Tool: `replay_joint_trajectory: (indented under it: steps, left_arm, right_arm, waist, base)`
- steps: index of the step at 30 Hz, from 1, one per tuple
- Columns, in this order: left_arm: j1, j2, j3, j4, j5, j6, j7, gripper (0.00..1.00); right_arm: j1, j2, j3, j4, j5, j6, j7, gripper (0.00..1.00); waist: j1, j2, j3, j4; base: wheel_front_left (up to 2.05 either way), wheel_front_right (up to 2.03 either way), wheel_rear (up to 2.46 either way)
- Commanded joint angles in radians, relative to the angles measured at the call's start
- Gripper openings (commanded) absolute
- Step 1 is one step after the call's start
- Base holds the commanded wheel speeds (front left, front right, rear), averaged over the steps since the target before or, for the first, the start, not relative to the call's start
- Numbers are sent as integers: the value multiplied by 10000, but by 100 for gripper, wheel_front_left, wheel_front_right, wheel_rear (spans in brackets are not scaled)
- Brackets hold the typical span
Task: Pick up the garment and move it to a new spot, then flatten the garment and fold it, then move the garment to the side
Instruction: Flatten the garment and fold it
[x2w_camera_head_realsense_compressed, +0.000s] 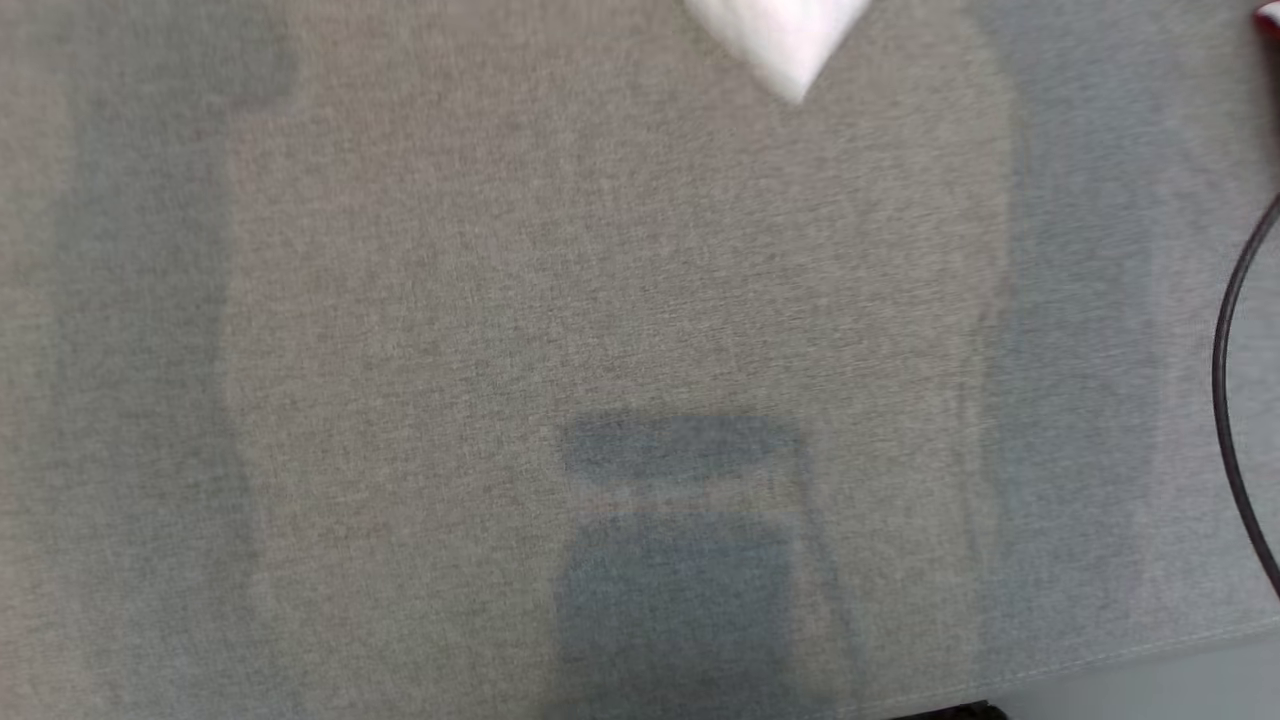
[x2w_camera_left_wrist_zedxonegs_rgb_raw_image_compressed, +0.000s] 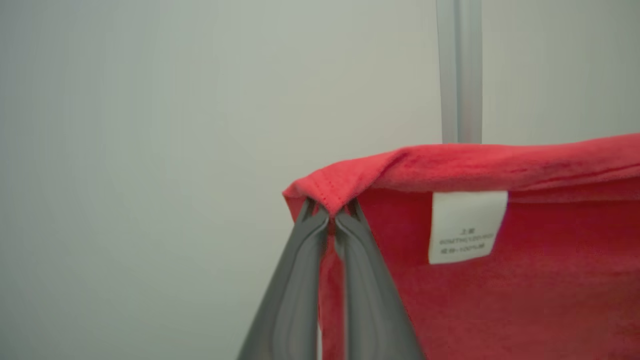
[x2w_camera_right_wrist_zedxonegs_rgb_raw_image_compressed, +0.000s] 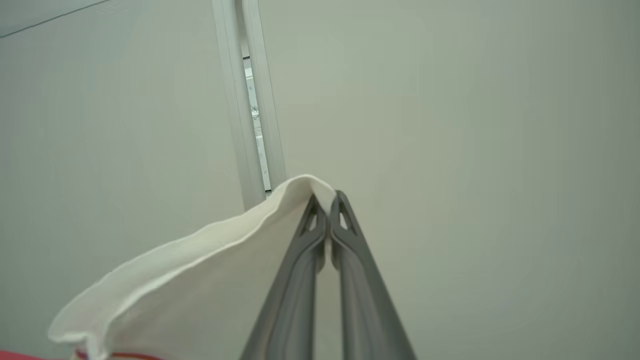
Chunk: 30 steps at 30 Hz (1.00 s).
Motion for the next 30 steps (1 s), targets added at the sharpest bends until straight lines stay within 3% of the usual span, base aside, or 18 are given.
replay_joint_trajectory:
  steps: [1, 4, 7, 13, 17, 21, 25, 30]
  left_arm:
    - [-575, -174, -56, 590, 223, 48, -670, 0]
    - [-1552, -419, -6, 1966, 307, 109, -2036, 0]
    - [-1962, -576, -34, 3081, 238, -32, -2984, 0]
    - [-760, -603, -449, 4790, -236, -494, -3833, 0]
    - [1436, -584, -1234, 4975, -779, -578, -4456, 0]
    - [4279, -146, -2240, 4293, -1780, -564, -4777, 0]
    - [7425, 216, -2729, 3552, -2667, -568, -4896, 0]
    - [10828, 502, -2362, 1900, -3636, -292, -4967, 0]
  right_arm:
    - [-629, 106, -310, 483, -333, 0, -537, 0]
    - [-1570, 520, -821, 1345, -671, 0, -1387, 0]
    - [-2014, 662, -597, 1824, -487, 1, -1838, 0]
    - [-168, 403, 1059, 1454, 750, 0, -2277, 0]
    - [3025, -433, 2328, 74, 1812, -2, -2664, 0]
    - [6803, -1685, 3100, -1741, 2135, 3, -2862, 0]
    - [10334, -2325, 3034, -3240, 2263, -2, -2928, 0]
    - [13804, -2621, 2908, -4595, 1930, -2, -2943, 0]
  waist:
    - [-3, 0, 1354, 517]
    - [-3, 0, 1444, 395]
    - [-3, 0, 1535, 304]
    - [-3, 0, 1622, 196]
    - [-3, 0, 913, 99]
    - [-3, 0, -221, 66]
    - [-3, 0, -1696, 15]
    - [-3, 0, -3147, -174]
  base:
    - [0, 0, 0]
    - [0, 0, 0]
    - [0, 0, 0]
    - [0, 0, 0]
    - [0, 0, 0]
    - [0, 0, 0]
    - [0, 0, 0]
    - [0, 0, 0]
